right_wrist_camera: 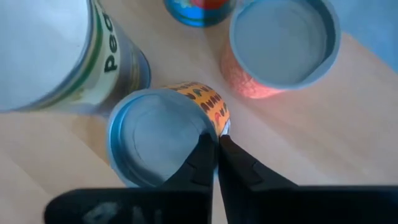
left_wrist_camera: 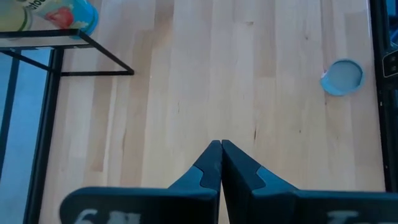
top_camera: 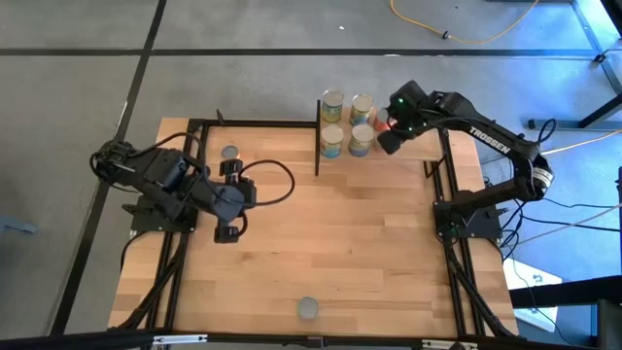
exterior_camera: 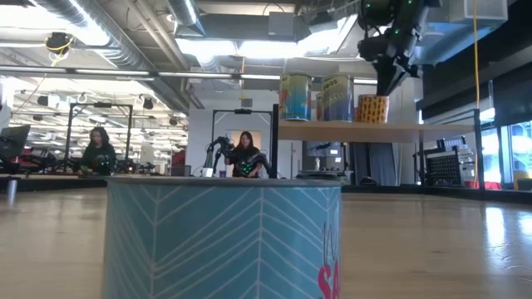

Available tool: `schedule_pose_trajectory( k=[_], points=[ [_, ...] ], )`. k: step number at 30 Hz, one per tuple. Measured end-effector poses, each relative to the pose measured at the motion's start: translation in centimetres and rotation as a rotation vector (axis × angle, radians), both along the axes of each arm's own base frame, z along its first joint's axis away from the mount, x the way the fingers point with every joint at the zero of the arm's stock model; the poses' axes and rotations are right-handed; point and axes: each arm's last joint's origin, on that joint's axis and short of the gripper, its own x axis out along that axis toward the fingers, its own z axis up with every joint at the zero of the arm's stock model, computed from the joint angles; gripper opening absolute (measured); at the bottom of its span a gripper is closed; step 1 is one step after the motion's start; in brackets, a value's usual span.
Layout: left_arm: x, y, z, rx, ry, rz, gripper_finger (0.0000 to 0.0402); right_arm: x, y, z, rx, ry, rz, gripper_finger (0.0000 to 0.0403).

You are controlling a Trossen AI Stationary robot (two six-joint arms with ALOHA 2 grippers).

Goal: Pick and place cans onto a shelf
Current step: Put the canned spicy black beans on the shelf, then put the canned tuna on the shelf

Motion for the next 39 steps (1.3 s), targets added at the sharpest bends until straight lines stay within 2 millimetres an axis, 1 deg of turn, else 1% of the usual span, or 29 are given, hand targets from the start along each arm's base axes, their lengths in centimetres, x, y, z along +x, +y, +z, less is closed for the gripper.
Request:
schedule_pose_trajectory(
  k=[6,9,31,35,39],
  points=[
    [0.1,0.1,0.0,0.0,0.001,0.006,0.0,0.0,-0.1,0.0,-0.015,0.006,0.018,0.0042],
    [0.1,0.1,0.0,0.0,0.001,0.006,0.0,0.0,-0.1,0.0,-0.014,0.008,0.014,0.0047],
    [0.1,0.1,0.0,0.001,0.001,0.006,0.0,0.0,-0.1,0.0,-0.009,0.006,0.015,0.0048],
    [-0.1,0.2,-0.1,0.009,0.014,0.002,0.0,-0.2,0.1,1.2,-0.01,0.009,0.038,0.0048],
    [-0.5,0.4,-0.3,0.011,0.057,0.046,0.0,-0.7,0.6,3.3,-0.018,0.019,0.068,0.0048]
  ],
)
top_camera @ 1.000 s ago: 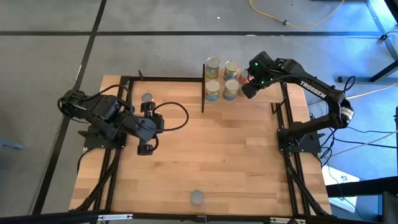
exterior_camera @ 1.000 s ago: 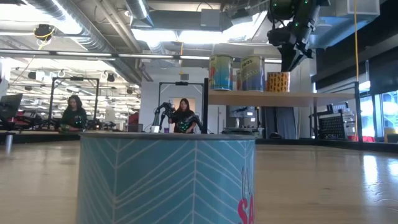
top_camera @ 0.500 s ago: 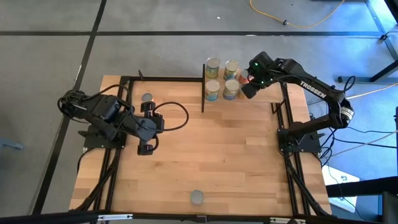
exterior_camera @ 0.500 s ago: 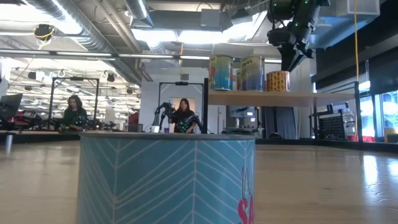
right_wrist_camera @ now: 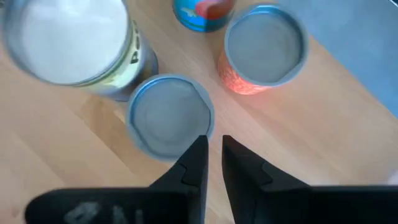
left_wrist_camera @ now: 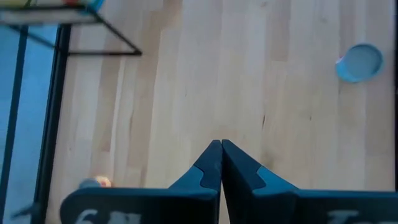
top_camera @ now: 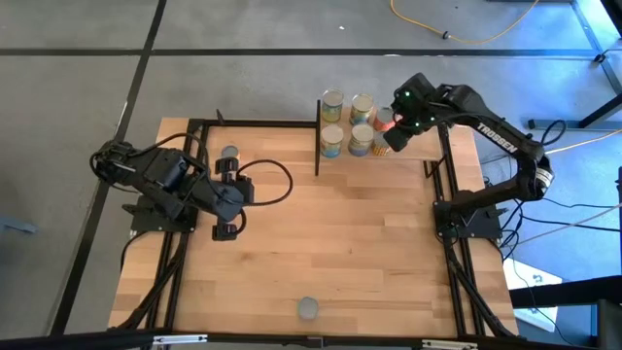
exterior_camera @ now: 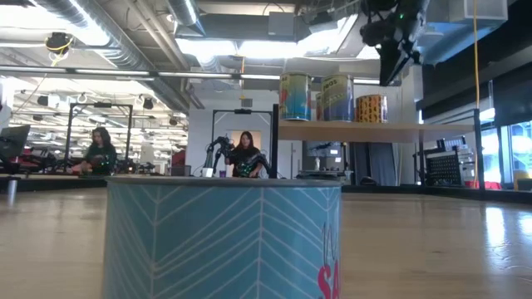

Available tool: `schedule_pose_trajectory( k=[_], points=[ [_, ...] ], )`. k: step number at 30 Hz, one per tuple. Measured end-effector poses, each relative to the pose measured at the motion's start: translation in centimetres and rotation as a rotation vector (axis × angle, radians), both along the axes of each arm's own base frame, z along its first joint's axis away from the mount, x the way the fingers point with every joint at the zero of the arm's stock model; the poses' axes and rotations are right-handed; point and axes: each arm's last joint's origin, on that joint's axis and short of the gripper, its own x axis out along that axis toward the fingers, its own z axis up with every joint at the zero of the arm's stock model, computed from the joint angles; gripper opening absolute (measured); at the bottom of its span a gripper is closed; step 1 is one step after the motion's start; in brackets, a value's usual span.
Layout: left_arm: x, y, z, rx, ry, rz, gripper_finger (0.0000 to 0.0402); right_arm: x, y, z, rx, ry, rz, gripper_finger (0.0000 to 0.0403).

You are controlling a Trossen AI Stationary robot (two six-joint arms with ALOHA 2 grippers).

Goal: Pick and place cans onto a shelf
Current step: Put the canned tuna on the shelf

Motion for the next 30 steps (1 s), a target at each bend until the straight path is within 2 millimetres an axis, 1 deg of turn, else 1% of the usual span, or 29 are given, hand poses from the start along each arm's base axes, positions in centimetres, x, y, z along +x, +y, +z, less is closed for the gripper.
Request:
schedule_pose_trajectory(
  k=[5,10,15,19,24,27,30],
  points=[
    [-0.1,0.0,-0.1,-0.037,0.003,0.075,0.0,-0.4,1.0,2.7,-0.02,-0.023,0.024,0.0043],
    [-0.2,0.0,-0.1,-0.082,0.007,0.105,0.0,-0.3,2.3,5.1,-0.053,-0.069,0.072,0.0007],
    [-0.2,-0.7,-0.3,-0.125,0.005,0.113,0.0,-0.2,3.7,7.2,-0.088,-0.122,0.128,0.0011],
    [0.8,-2.0,-2.1,-0.205,0.022,0.092,0.0,-0.1,4.8,8.6,-0.102,-0.172,0.153,0.0006],
    [1.3,-3.7,-4.8,-0.233,0.07,0.083,0.0,-0.1,6.3,9.9,-0.104,-0.222,0.188,0.0007],
    [1.7,-4.3,-6.4,-0.259,0.111,0.073,0.0007,0.1,7.0,10.2,-0.107,-0.237,0.222,0.001],
    [2.0,-4.5,-7.5,-0.296,0.111,0.105,0.0022,0.3,7.6,10.3,-0.104,-0.241,0.251,0.0009]
  ],
)
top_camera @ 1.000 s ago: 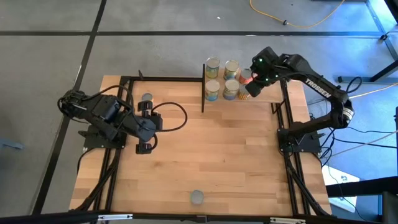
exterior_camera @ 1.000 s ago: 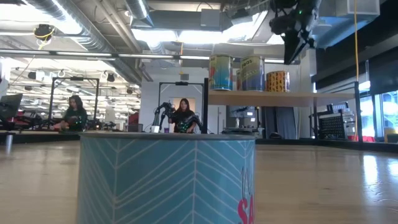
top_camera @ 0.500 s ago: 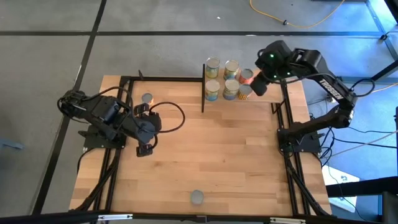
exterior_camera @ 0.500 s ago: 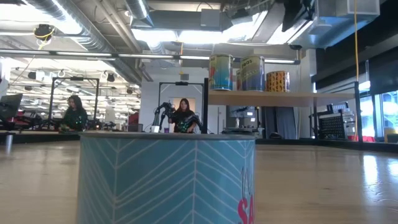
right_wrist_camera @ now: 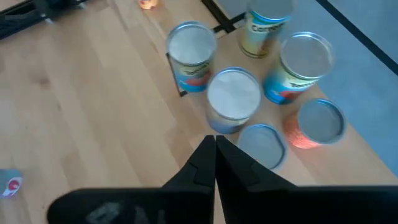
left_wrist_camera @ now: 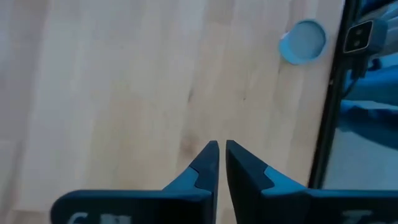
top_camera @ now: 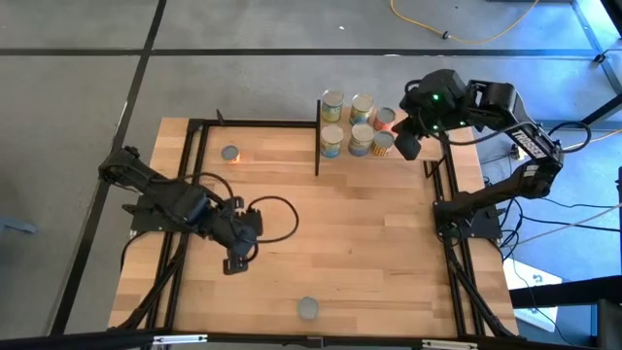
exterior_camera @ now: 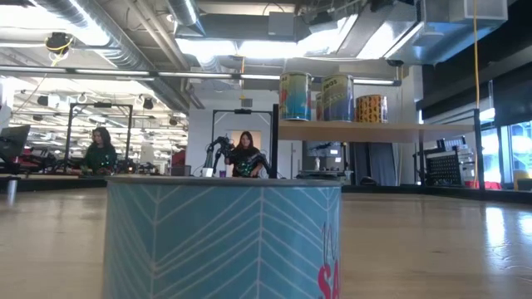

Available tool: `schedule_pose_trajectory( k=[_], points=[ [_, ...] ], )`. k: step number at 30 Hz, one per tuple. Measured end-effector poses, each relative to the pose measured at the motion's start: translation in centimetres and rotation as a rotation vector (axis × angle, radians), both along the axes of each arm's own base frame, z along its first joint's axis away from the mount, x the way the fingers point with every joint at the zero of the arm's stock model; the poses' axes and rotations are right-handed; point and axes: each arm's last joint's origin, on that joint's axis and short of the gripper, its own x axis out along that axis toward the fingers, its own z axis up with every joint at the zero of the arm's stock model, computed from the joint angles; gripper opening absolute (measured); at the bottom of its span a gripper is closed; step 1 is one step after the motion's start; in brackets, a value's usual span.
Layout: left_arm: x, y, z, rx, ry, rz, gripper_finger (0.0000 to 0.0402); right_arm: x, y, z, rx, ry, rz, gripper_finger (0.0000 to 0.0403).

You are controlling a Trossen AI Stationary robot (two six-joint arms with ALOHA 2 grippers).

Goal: Pick and place cans onto a shelf
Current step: Put the canned tuna on the shelf

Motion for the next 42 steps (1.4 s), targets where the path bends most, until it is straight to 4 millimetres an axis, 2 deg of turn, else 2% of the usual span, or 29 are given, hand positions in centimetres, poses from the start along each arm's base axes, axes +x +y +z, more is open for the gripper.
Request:
schedule_pose_trajectory(
  k=[7,13,15,19,24,29,32,36,42],
  points=[
    [1.9,-1.1,-2.4,-0.108,-0.119,0.017,0.0041,0.5,1.2,0.0,0.049,-0.019,0.101,0.0008],
    [2.9,-2.9,-5.8,0.011,-0.318,-0.289,0.004,0.7,2.0,0.0,0.05,-0.019,0.185,0.0009],
    [3.3,-3.4,-6.8,0.026,-0.402,-0.339,0.0041,0.8,2.2,0.0,0.038,-0.014,0.212,0.0009],
    [4.1,-4.0,-8.3,-0.007,-0.538,-0.254,0.0039,0.9,2.7,0.0,0.036,-0.012,0.286,0.0009],
    [5.4,-5.7,-10.9,0.009,-0.533,-0.247,0.004,1.1,4.1,0.0,0.059,-0.03,0.494,0.0009],
    [6.3,-7.4,-13.7,0.025,-0.504,-0.295,0.0038,1.4,5.7,0.0,0.051,-0.031,0.601,0.0009],
    [6.8,-8.4,-15.3,0.001,-0.495,-0.278,0.0038,1.4,6.5,0.0,0.063,-0.032,0.627,0.0009],
    [7.8,-9.7,-17.4,-0.104,-0.51,-0.174,0.0038,1.6,7.3,0.1,0.029,-0.04,0.643,0.0009],
    [8.6,-10.7,-18.7,-0.157,-0.49,-0.085,0.0038,1.8,7.7,0.3,-0.028,-0.045,0.631,0.0009]
  ],
)
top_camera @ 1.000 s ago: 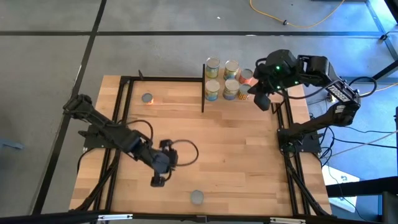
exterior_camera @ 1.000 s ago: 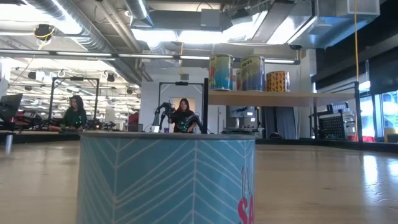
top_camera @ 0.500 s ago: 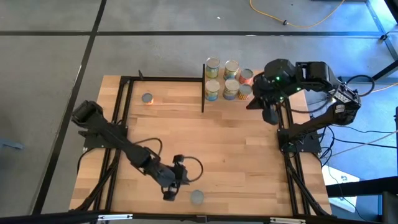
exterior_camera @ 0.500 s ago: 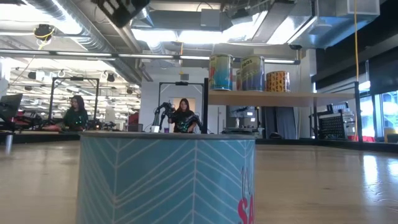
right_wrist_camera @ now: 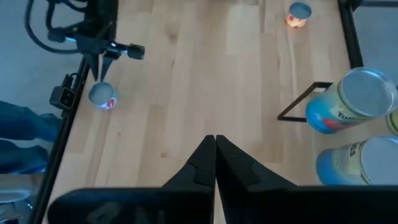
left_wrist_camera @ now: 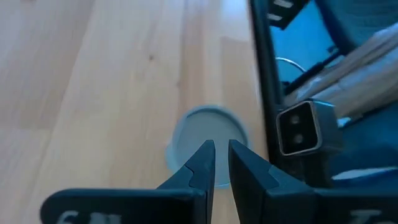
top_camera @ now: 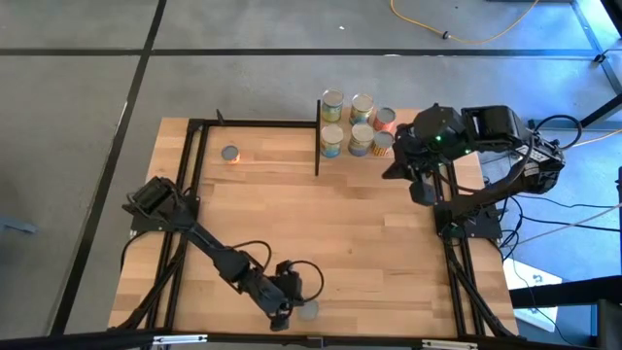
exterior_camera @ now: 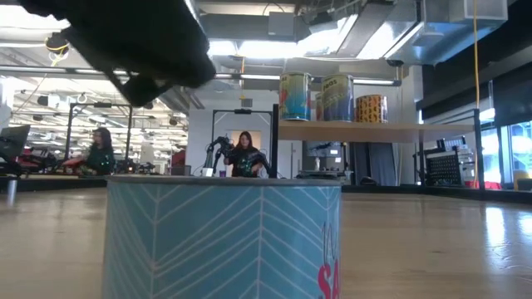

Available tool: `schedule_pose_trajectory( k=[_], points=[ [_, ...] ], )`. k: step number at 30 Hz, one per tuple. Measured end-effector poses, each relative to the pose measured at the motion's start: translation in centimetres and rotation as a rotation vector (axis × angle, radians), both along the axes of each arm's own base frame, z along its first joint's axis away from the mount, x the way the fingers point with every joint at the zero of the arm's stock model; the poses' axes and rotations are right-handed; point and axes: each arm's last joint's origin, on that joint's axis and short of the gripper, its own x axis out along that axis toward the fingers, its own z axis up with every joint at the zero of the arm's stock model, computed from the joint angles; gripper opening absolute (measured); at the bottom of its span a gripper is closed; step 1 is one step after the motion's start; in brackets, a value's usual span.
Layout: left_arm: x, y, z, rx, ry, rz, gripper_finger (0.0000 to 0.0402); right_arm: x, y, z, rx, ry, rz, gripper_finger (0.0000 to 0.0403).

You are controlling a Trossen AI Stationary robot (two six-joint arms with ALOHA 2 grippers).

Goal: Pick and place cans onto a shelf
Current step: Put the canned tuna on the shelf

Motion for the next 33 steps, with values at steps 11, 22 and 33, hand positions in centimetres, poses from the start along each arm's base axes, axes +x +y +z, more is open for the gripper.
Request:
schedule_pose_trajectory(
  k=[11,22,33],
  points=[
    [-0.5,0.5,-1.0,-0.118,0.15,0.205,0.0037,0.4,0.0,0.2,-0.02,-0.045,0.02,0.001],
    [-0.5,0.5,-0.9,-0.292,0.19,0.357,0.0037,0.4,-0.1,0.2,-0.036,-0.051,0.011,0.001],
    [0.1,0.4,-1.4,-0.357,0.194,0.375,0.0037,0.4,-0.1,0.2,-0.051,-0.052,0.028,0.001]
  ],
)
